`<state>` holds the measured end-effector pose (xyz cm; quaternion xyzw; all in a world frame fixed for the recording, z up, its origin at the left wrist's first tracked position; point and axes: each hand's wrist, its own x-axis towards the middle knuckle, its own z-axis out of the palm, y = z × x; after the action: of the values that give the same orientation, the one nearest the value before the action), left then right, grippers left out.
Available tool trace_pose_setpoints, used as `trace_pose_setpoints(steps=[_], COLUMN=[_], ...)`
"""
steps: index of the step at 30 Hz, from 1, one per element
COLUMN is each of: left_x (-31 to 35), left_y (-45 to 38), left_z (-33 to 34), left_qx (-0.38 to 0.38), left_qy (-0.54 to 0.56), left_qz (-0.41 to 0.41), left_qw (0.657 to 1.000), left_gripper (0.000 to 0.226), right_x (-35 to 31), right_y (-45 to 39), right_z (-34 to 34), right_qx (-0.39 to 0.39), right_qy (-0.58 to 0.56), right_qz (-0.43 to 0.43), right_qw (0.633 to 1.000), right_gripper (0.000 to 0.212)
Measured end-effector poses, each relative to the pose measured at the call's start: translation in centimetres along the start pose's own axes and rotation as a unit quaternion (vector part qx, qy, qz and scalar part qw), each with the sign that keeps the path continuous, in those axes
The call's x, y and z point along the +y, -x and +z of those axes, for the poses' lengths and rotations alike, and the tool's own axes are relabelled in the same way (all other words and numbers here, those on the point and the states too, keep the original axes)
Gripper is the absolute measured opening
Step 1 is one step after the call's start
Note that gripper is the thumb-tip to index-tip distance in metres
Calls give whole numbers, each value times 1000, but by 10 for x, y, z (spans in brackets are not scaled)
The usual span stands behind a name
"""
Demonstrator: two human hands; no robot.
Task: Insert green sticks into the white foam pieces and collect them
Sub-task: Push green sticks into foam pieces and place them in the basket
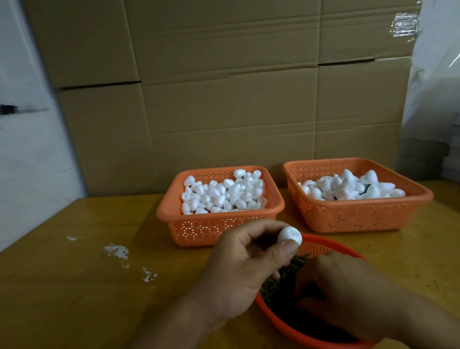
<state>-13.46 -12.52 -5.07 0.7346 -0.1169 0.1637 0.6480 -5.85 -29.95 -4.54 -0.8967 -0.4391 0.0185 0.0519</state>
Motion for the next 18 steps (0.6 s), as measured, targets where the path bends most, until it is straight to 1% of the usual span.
trace_pose_setpoints(steps=[4,7,10,12,13,14,16,18], left_x=[0,1,2,2,3,3,5,5], left_y=[-1,-1,-1,-1,-1,0,0,-1], left_z=[-1,0,0,0,0,1,1,1], left_qx=[13,25,41,50,52,53,53,54], left_qy=[33,49,72,90,100,108,123,133], left_qz=[-12,-31,-58,-70,-74,-77,-82,-88], left_qw=[999,998,995,992,991,990,988,986], left_gripper=[26,25,15,17,18,19,20,21], right_x=[4,5,4,4,4,4,4,3], right_y=[-4,-6,-7,-7,-6,-6,-4,-3], right_z=[1,0,1,1,1,0,-1,-5], right_qx=[29,78,130,154,169,189,218,207], right_qy=[-29,-60,-83,-96,-104,-120,-181,-254], right_qz=[-1,10,20,26,28,29,27,24], right_qw=[999,995,988,983,980,974,959,945], right_gripper=[21,23,37,47,48,46,34,21])
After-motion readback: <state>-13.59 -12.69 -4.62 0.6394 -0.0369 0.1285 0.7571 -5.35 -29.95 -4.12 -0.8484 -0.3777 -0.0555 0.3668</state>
